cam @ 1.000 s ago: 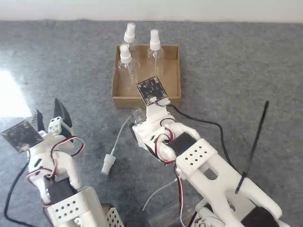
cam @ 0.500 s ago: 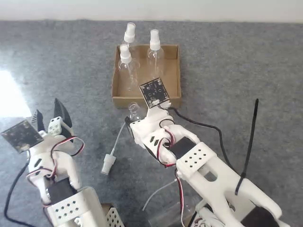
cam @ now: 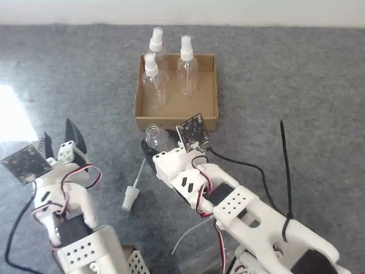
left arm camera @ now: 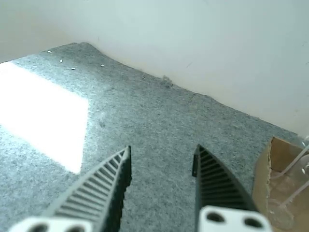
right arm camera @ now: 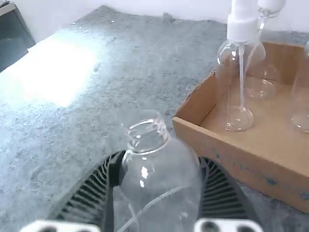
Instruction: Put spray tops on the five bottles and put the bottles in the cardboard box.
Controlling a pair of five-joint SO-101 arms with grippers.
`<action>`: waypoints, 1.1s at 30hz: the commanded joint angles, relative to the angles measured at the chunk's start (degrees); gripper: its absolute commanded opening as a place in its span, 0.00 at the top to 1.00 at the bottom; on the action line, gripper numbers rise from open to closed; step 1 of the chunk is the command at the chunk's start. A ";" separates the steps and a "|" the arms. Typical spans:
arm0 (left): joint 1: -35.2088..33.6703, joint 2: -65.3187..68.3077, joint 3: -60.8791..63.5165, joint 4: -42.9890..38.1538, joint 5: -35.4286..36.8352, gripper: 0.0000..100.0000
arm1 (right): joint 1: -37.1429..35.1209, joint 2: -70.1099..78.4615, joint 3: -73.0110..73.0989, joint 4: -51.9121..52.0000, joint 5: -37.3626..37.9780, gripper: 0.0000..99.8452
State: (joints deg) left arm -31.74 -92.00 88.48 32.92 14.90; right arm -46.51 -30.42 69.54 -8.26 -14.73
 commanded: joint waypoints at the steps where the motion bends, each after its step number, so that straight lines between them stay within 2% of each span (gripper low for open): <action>1: -0.18 -0.79 -0.40 -1.49 0.44 0.80 | -0.31 -3.12 -0.44 -1.01 -0.18 0.91; 4: -0.18 -0.79 -0.40 -1.58 0.44 0.80 | 0.57 -3.12 0.79 -2.86 -0.35 0.91; 10: -0.18 -0.79 -0.40 -1.58 0.44 0.80 | 0.92 -2.51 6.59 -16.40 -0.09 0.91; 14: -0.18 -0.79 -0.40 -1.58 0.44 0.80 | 0.92 -3.03 9.76 -20.70 0.00 0.91; 33: -0.18 -0.79 -0.40 -1.58 0.44 0.80 | 2.42 0.75 9.85 -20.62 -0.44 0.91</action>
State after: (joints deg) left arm -31.74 -92.00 88.48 32.92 14.90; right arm -44.92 -30.68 80.26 -27.52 -14.73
